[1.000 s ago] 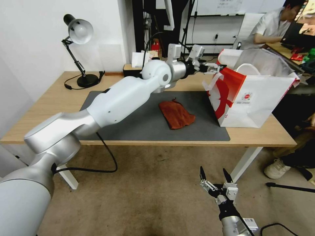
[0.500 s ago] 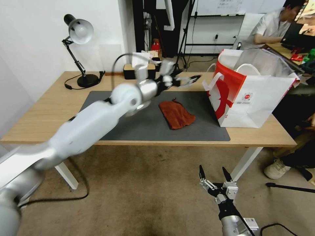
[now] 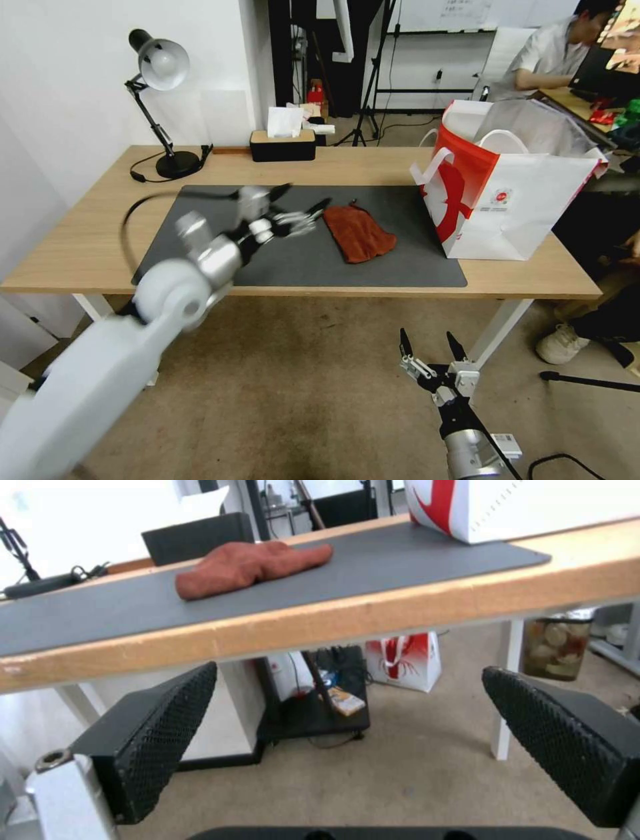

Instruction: Sweep shrimp from table into container with towel, then put container into takeout bag.

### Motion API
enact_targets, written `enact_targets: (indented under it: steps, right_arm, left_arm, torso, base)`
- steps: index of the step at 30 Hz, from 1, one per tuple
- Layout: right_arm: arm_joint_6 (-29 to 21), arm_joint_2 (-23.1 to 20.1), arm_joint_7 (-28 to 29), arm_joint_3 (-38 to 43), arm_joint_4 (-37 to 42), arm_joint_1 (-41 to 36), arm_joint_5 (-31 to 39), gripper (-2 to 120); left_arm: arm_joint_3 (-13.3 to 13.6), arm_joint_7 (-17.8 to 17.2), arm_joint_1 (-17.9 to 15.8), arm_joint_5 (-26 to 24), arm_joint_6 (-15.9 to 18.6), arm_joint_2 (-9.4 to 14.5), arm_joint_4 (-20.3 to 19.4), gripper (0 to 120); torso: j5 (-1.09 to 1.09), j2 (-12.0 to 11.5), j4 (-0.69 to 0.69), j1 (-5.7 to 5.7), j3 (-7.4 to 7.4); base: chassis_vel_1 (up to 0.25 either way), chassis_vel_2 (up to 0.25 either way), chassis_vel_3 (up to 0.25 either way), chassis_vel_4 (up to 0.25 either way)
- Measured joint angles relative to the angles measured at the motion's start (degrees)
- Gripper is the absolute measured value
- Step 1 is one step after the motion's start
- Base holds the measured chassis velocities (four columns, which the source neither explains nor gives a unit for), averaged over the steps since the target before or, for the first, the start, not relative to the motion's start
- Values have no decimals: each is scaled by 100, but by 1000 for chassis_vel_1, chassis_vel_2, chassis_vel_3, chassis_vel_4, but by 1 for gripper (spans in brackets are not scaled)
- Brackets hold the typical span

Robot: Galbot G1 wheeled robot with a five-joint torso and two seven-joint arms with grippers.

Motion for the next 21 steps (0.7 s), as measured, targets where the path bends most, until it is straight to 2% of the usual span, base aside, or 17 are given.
enact_targets:
  steps: [1, 2, 4, 5, 6, 8, 12, 14, 17, 21]
  right_arm:
    - [-5, -22, 0, -1, 52, 18, 4, 100]
    - [-5, -22, 0, -1, 52, 18, 4, 100]
    - [-21, -51, -2, 3, 113, 46, 14, 100]
    - [-21, -51, -2, 3, 113, 46, 14, 100]
    - [-22, -69, -6, 10, 120, 66, 14, 100]
    - [-23, -91, -11, 19, 127, 99, 15, 100]
    - [-23, -102, -12, 21, 130, 124, 16, 100]
    - [-31, -120, -12, 12, 146, 149, -5, 100]
    - [-50, -125, -12, 4, 168, 154, -77, 100]
    - [-51, -136, -20, 3, 231, 156, -100, 100]
  left_arm:
    - [-308, 5, 652, 595, -375, -169, -28, 100]
    - [-308, 5, 652, 595, -375, -169, -28, 100]
    - [-709, -5, 1460, 1174, -844, -470, -17, 100]
    - [-709, -5, 1460, 1174, -844, -470, -17, 100]
    - [-880, -28, 1897, 1390, -1003, -637, -11, 100]
    - [-1094, -36, 2435, 1843, -1405, -923, 69, 100]
    - [-1182, 55, 2690, 2059, -1623, -1110, 164, 100]
    - [-1245, 216, 2875, 2126, -1769, -1331, 281, 100]
    - [-1232, 100, 2932, 2213, -1894, -1466, 367, 100]
    - [-1229, -287, 3056, 2336, -1906, -1552, 425, 100]
  torso:
    - [1, 0, -2, 0, 0]
    - [1, 0, -2, 0, 0]
    - [2, 0, -4, 0, 0]
    - [2, 0, -4, 0, 0]
    - [1, 0, -2, 0, 0]
    - [3, 0, -1, -1, 0]
    - [0, 0, -2, -1, 0]
    - [2, 0, -3, 0, 0]
    - [2, 0, -4, -1, 0]
    - [1, 0, -4, 0, 1]
  base:
    - [0, 0, 0, 0]
    - [0, 0, 0, 0]
    - [0, 0, 0, 0]
    - [0, 0, 0, 0]
    - [0, 0, 0, 0]
    - [0, 0, 0, 0]
    - [0, 0, 0, 0]
    - [0, 0, 0, 0]
    - [0, 0, 0, 0]
    - [0, 0, 0, 0]
